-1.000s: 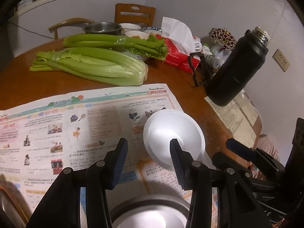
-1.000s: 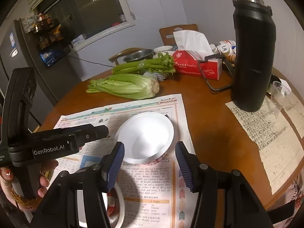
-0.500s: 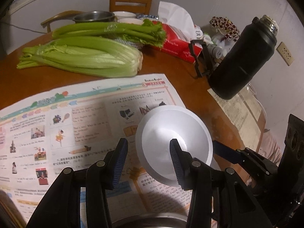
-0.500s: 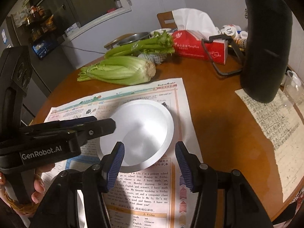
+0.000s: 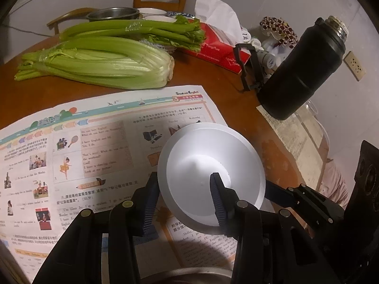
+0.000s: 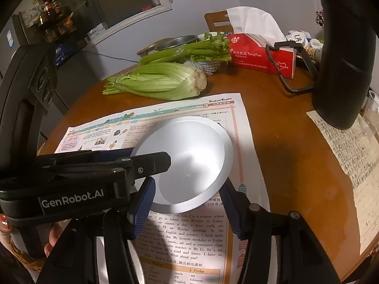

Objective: Organize plates and bowls
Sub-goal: 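Carry the second paper bowl with the left tool over the steel bowl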

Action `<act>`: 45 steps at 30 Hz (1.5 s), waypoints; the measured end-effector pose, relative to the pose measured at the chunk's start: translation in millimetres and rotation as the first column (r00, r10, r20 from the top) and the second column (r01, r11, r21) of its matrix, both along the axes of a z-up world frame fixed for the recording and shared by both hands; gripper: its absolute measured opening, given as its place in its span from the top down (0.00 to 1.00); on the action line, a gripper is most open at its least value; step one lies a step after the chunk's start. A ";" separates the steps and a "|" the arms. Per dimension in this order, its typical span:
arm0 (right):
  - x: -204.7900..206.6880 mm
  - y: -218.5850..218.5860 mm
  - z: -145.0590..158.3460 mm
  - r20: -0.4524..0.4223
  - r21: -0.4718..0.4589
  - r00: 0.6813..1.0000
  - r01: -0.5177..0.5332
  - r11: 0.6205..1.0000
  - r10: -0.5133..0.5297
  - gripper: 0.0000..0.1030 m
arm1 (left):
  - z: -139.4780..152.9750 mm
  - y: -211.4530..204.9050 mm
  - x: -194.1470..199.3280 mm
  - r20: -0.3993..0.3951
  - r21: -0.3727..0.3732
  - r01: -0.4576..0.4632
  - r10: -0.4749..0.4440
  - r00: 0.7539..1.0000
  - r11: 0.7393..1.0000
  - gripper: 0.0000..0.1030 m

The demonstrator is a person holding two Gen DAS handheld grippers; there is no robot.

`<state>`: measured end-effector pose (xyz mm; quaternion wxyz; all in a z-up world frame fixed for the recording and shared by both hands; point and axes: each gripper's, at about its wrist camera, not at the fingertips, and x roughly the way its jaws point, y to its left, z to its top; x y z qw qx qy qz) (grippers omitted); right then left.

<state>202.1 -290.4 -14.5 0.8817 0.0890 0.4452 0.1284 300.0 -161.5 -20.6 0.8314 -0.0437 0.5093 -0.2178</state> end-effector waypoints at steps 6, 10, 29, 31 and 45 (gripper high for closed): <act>-5.2 4.7 14.2 0.025 -0.003 1.000 -0.016 1.000 0.016 0.46 | 16.6 10.3 -9.4 0.032 -0.019 -0.012 0.013 0.999 1.000 0.57; -13.4 11.4 29.1 0.055 -0.010 0.998 -0.030 1.000 0.030 0.46 | 33.8 19.8 -22.8 0.066 -0.034 -0.024 0.026 0.997 0.999 0.57; -96.5 55.3 99.1 0.202 -0.025 0.969 -0.140 0.990 0.142 0.46 | 97.5 68.9 -121.5 0.190 -0.017 -0.087 0.088 0.978 0.996 0.58; -104.5 59.2 99.8 0.203 -0.033 0.967 -0.150 0.988 0.153 0.46 | 98.6 74.1 -130.5 0.190 -0.028 -0.092 0.096 0.977 0.995 0.58; -136.5 66.1 78.9 0.146 -0.018 0.970 -0.195 0.981 0.195 0.45 | 70.2 82.8 -165.2 0.162 -0.038 -0.107 0.112 0.980 0.993 0.58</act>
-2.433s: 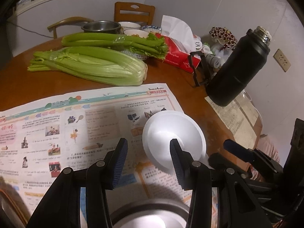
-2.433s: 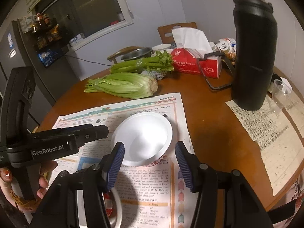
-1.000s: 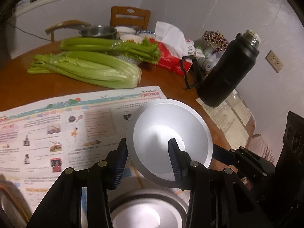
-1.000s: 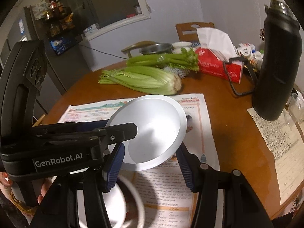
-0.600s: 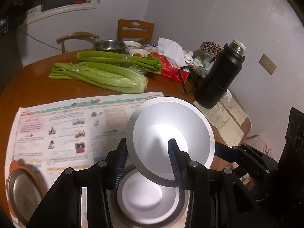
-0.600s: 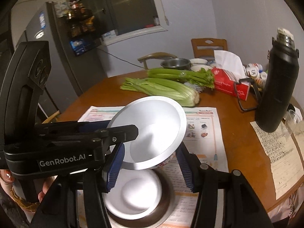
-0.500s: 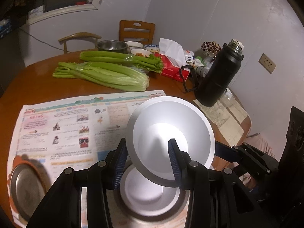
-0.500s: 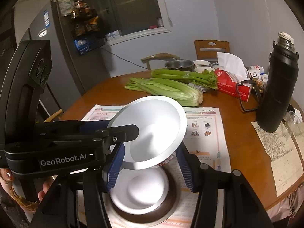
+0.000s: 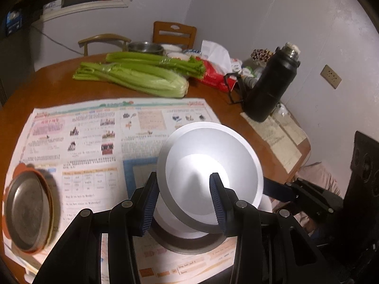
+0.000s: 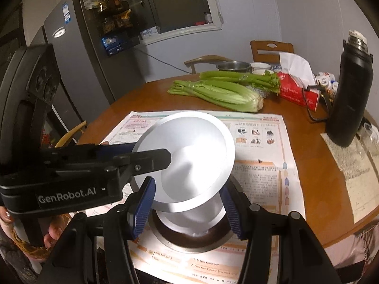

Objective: Organize plates and bowls
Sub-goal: 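Carry the second paper bowl with the left tool over the steel bowl, then lower the second paper bowl into the first and open the left tool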

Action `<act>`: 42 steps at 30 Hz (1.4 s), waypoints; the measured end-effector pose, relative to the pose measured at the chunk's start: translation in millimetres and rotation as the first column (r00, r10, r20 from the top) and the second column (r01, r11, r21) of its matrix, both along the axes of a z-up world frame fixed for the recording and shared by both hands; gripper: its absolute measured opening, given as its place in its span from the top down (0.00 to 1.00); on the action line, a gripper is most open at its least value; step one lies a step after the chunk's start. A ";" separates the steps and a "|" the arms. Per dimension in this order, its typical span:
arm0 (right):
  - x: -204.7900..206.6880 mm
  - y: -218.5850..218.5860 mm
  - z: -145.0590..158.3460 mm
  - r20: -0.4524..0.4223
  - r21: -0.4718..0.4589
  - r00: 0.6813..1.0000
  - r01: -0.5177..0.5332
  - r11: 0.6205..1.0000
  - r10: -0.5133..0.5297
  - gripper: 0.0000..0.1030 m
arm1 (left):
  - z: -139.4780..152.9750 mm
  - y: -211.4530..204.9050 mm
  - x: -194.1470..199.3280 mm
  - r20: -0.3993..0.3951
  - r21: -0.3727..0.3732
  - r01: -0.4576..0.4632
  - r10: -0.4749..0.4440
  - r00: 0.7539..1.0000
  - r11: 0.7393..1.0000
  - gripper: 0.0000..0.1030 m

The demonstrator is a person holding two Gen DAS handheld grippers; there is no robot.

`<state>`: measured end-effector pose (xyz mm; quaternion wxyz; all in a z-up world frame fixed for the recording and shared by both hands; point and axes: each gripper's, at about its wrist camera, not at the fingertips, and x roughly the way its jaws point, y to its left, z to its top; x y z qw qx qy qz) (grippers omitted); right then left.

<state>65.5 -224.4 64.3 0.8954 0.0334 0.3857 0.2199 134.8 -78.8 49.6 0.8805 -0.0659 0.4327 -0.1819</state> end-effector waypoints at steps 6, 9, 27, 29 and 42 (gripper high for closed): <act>0.2 0.3 -15.1 -0.037 -0.001 0.999 -0.014 1.000 0.014 0.45 | -20.1 -0.2 0.4 -0.038 0.005 -0.021 0.021 0.999 1.000 0.58; 1.6 2.5 -23.1 -0.058 -0.003 0.998 -0.020 1.000 0.020 0.45 | -28.4 0.4 1.0 -0.053 0.012 -0.026 0.027 0.998 1.000 0.58; 7.3 6.5 -45.8 -0.105 -0.024 0.994 -0.022 0.999 0.020 0.45 | -49.0 2.4 4.2 -0.083 0.021 -0.038 0.039 0.996 0.999 0.58; 7.3 6.0 -45.1 -0.102 -0.028 0.995 -0.021 0.999 0.018 0.45 | -48.6 2.5 4.6 -0.079 0.024 -0.040 0.042 0.996 0.999 0.58; 5.0 -3.4 -39.0 -0.073 -0.026 0.997 0.005 1.000 -0.006 0.45 | -41.8 9.8 2.1 -0.059 0.024 -0.068 0.070 0.996 0.997 0.56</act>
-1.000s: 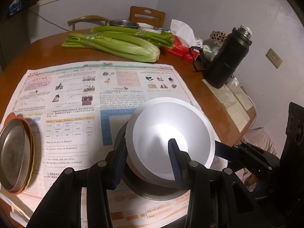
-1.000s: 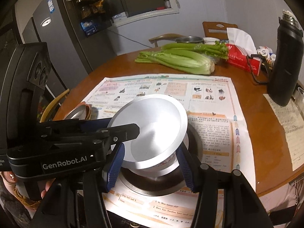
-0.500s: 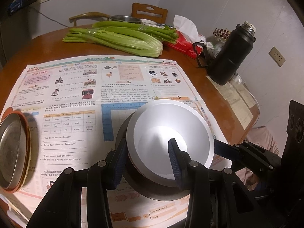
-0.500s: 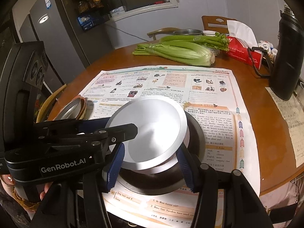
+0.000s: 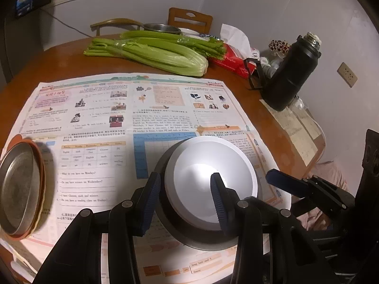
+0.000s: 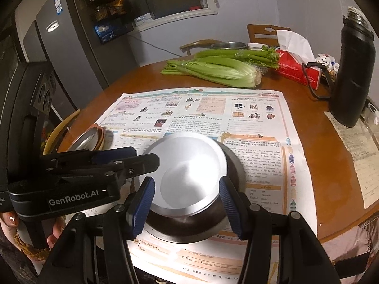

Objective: Organize plates and bowls
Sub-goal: 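Lower the second paper bowl into the first and open the left tool, then grasp the steel bowl rim with the left tool while the right tool holds it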

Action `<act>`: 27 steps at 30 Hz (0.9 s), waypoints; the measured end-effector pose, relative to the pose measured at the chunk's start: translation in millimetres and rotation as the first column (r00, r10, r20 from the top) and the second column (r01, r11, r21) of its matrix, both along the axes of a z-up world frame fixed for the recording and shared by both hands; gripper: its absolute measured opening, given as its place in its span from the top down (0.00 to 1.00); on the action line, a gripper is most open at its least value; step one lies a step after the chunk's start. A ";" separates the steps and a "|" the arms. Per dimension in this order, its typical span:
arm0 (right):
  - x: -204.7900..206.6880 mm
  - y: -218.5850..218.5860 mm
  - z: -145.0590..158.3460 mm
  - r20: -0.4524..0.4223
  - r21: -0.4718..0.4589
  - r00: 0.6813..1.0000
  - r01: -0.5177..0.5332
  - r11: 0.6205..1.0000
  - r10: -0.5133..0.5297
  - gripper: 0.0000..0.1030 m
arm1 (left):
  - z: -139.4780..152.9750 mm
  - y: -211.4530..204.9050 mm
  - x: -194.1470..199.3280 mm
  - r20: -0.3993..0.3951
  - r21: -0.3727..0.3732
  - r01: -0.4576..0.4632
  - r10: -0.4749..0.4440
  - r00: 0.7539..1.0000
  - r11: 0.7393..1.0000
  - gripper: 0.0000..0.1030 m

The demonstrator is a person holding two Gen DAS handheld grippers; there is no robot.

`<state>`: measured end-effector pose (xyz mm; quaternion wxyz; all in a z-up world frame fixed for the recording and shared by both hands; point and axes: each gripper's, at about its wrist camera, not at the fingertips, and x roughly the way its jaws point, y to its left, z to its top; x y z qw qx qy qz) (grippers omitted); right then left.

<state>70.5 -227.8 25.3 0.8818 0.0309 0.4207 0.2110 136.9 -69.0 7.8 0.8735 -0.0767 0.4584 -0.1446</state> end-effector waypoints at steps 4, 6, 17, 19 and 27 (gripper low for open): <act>-0.4 -6.1 5.0 0.012 0.009 1.000 0.009 1.000 -0.009 0.45 | 4.7 5.2 -0.7 0.008 0.000 -0.016 0.016 1.000 1.000 0.56; -0.3 -10.2 7.6 0.017 0.011 1.000 0.018 1.000 -0.018 0.45 | 6.6 7.9 -0.6 0.014 0.009 -0.026 0.026 1.000 1.000 0.56; 10.8 -37.6 2.4 -0.027 0.051 0.996 0.082 0.995 -0.081 0.44 | -9.2 23.7 10.2 -0.068 -0.071 -0.073 0.068 0.995 0.995 0.53; 14.1 -42.2 -1.5 -0.047 0.071 0.996 0.085 0.994 -0.082 0.44 | -11.3 25.9 10.5 -0.073 -0.077 -0.081 0.075 0.994 0.994 0.53; 22.6 -48.9 -15.3 -0.122 0.148 0.991 0.080 0.986 -0.062 0.41 | -23.0 27.5 16.1 -0.124 -0.121 -0.083 0.068 0.990 0.989 0.52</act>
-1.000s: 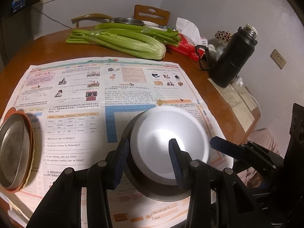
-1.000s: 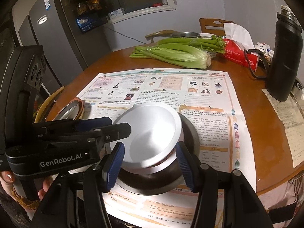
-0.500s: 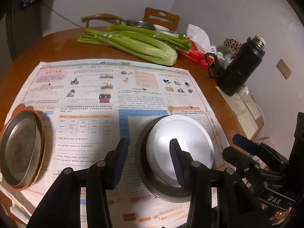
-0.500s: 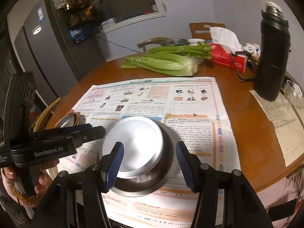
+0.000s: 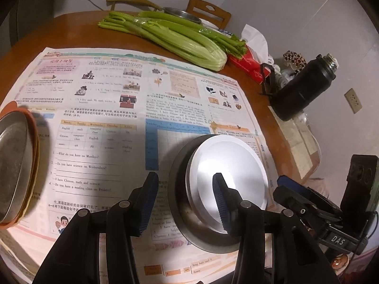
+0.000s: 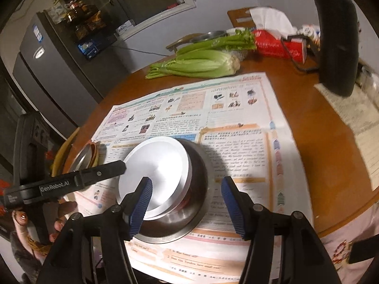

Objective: Organize plates and bowls
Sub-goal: 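Grasp the steel bowl rim with the left tool while the right tool holds it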

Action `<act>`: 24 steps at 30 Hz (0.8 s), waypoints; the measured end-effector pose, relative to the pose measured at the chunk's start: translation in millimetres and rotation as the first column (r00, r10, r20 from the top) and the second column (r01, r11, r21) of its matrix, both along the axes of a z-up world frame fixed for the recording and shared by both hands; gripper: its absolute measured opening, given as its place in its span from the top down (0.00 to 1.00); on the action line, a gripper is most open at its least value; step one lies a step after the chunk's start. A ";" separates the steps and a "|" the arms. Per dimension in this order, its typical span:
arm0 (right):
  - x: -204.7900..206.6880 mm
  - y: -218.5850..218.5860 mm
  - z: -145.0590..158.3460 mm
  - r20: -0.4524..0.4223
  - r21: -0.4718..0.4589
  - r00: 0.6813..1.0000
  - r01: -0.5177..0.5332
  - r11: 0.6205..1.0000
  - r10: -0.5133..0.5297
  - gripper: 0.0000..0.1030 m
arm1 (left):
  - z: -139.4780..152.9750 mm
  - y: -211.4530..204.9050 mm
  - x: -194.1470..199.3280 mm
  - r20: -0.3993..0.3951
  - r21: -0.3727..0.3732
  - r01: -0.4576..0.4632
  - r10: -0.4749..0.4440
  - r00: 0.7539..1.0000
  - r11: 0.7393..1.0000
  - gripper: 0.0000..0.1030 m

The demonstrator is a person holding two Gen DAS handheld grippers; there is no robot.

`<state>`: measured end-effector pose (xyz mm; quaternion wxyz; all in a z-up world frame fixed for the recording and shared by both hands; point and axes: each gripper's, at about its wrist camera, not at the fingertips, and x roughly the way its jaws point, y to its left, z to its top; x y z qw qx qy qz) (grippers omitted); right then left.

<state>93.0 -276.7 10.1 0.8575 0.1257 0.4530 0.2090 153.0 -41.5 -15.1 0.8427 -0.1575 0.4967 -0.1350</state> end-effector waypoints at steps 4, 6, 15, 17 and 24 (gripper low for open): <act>4.7 -0.9 -8.2 -0.042 0.040 0.999 -0.009 0.999 0.011 0.41 | -5.1 1.0 3.2 -0.013 -0.012 -0.009 0.008 1.000 1.000 0.52; 6.8 0.1 -10.9 -0.051 0.040 0.999 -0.006 0.999 0.008 0.41 | -7.7 0.5 4.2 -0.017 -0.015 -0.009 0.009 1.000 1.000 0.52; 12.4 9.8 -23.2 -0.081 0.046 0.996 -0.021 0.999 0.024 0.37 | -18.2 -9.9 7.2 -0.038 0.000 0.009 -0.009 0.999 1.000 0.52; 13.1 11.7 -25.2 -0.083 0.041 0.996 -0.024 0.999 0.028 0.37 | -20.2 -12.3 7.9 -0.041 0.004 0.014 -0.013 0.999 1.000 0.52; 15.9 18.3 -32.8 -0.099 0.034 0.994 -0.047 0.998 0.050 0.37 | -26.1 -18.4 10.7 -0.057 0.018 0.023 -0.022 0.998 1.000 0.52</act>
